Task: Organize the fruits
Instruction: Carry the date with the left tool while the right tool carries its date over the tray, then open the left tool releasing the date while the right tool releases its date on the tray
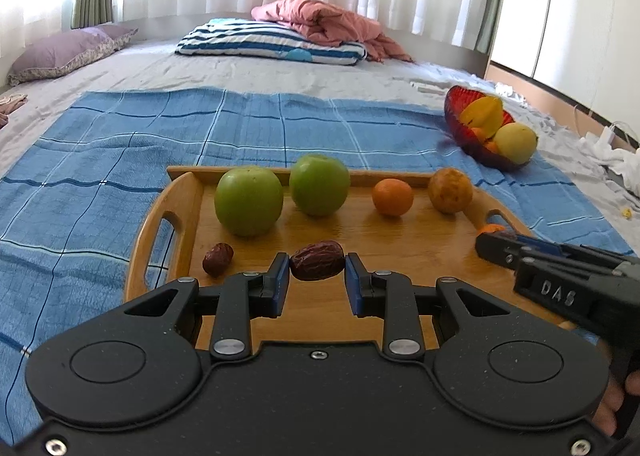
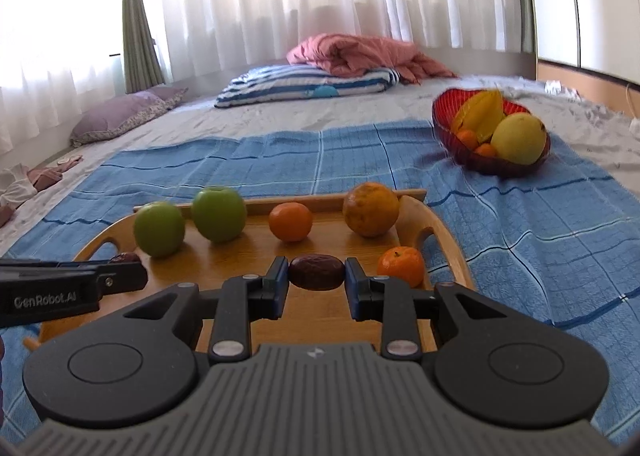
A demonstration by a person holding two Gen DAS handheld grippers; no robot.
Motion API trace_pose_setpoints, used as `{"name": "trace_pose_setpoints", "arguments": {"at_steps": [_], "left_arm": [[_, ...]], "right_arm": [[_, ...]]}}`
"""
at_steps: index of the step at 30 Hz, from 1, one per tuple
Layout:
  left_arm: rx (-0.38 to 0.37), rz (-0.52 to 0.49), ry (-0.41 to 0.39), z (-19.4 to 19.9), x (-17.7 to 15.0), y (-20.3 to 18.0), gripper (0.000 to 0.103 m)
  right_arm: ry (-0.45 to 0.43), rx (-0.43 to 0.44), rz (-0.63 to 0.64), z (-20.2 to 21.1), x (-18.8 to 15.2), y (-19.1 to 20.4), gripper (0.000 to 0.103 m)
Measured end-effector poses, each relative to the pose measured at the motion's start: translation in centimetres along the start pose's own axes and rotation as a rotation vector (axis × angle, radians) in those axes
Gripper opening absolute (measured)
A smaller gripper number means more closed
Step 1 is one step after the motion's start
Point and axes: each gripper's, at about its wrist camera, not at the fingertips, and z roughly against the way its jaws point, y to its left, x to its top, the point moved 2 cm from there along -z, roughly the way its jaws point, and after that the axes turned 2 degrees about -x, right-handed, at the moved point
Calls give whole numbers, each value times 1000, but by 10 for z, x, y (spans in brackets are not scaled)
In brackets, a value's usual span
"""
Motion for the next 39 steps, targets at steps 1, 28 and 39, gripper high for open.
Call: {"name": "trace_pose_setpoints", "arguments": {"at_steps": [1,28,39], "left_arm": [[0,-4,9,-4,2,2,28],[50,-33,130,-64,15,9,28],[57,-35,138,-70,14,10,28]], "right_arm": [[15,4,-9,-5,2,-2,34],[242,-10,2,-64,20,-10,35],[251,-22,11,-69,17,-9,35]]}}
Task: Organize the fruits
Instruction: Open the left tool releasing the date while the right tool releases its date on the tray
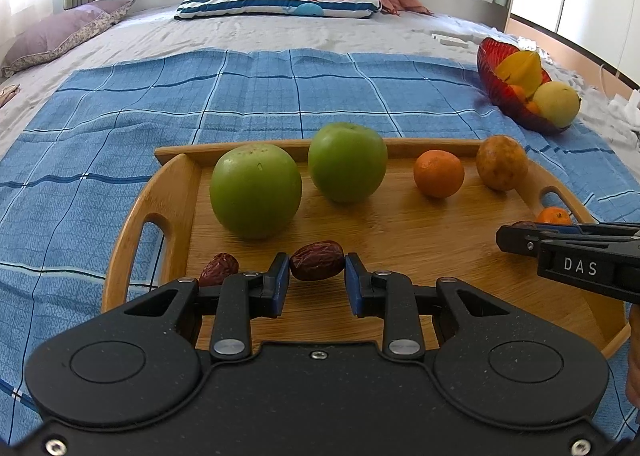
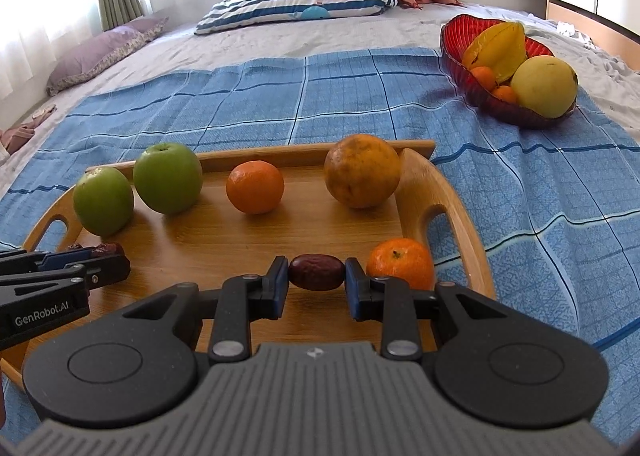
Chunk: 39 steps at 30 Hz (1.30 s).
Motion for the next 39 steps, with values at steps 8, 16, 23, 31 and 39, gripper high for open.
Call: {"name": "trace_pose_setpoints", "arguments": {"at_steps": [8,16,23,31,39], "left_arm": [[1,4,2,-4,-2,1,28],[12,-8,-1,-5,-2,1,28],[21,-11,-3,-5,-3,0,29],[22,-9,-3,-5,-3,1,29],[25,-4,-9,-3,-2,3,38]], "right_arm": [[3,-6,3,-3,-1,0,36],[1,-10,8,-3,-2,1,36],[2,-11,13,-3,-2,2,36],[3,-10,13,-3,-2,2,42],[-1,9,-1,-1,-2,0,46]]}}
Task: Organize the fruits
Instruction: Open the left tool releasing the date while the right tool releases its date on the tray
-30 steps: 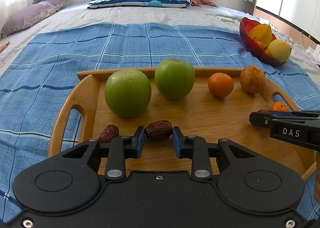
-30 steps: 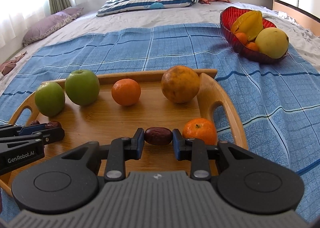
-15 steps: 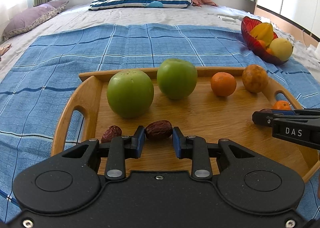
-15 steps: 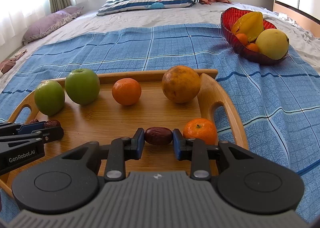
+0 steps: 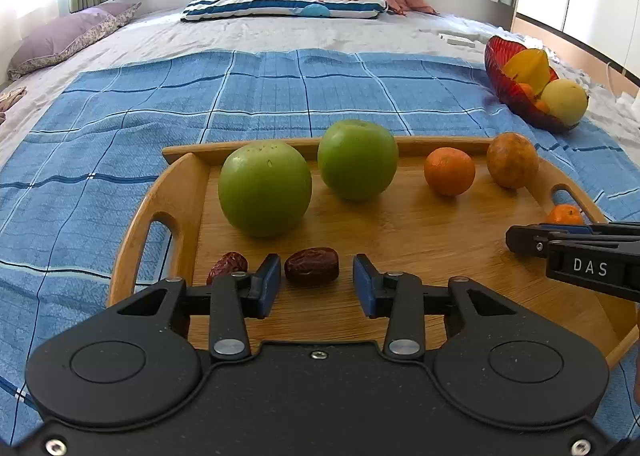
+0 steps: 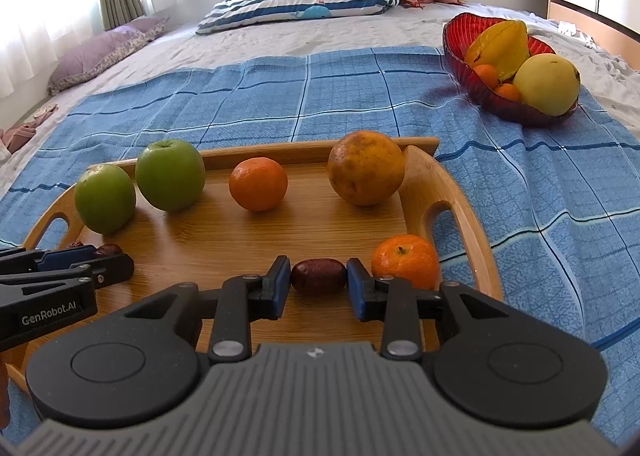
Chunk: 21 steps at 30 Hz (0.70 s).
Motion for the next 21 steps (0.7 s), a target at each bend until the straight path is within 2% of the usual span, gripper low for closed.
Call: {"name": "trace_pose_setpoints", "arguments": {"at_steps": [8,11,14,21], "left_arm": [[6,-4,-20,10,2,0,48],[4,-15,-31,16,2,-2,53],[2,-20,-42,23,2,-3,57],[7,-27,-75,37,1,-2,77]], "right_arm": [[-20,3,7,9,2,2,47],[-29,7,11,13,2,3,55],[-34,11,13,17,3,4,55],[-47,15,14,24,2,5,60]]}}
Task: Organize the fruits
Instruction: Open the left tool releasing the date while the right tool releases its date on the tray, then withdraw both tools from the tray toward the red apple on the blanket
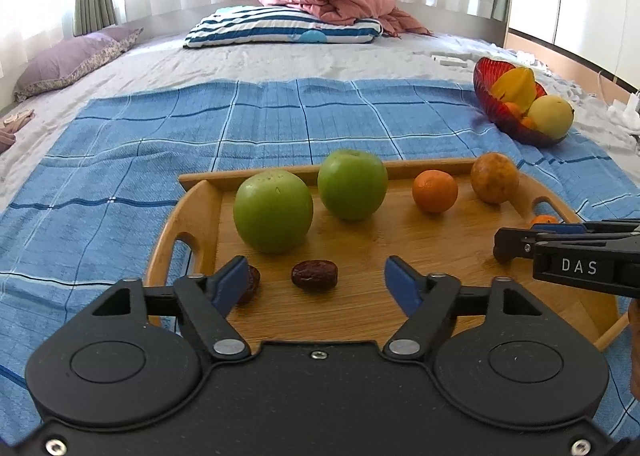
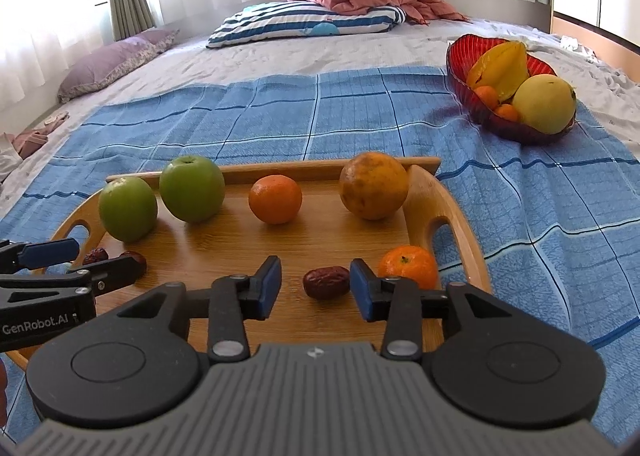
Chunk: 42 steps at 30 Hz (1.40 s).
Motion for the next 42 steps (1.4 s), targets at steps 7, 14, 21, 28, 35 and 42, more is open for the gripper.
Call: {"name": "trace_pose_setpoints", "arguments": {"at_steps": [7,14,21,28,35,42], "left_arm": [[0,7,-25,14,-4,2,94],[2,2,-52,31,-10,4,102],[-21,7,-68,49,-19,3,103],[-50,12,-83,66,-31,-1,103],[-54,12,-108,83,-42,-5,103],[-86,34,-120,101,-56,-8,103]], "right_arm": [[-33,2,10,13,-2,2,72],[-74,3,9,26,-5,-1,83],[-111,5,18,39,-11,-3,87],[-150,3,29,51,-19,-5,89],[-194,-20,73,65,-31,-6,91],[-231,-21,101,79,-42,-3,91]]}}
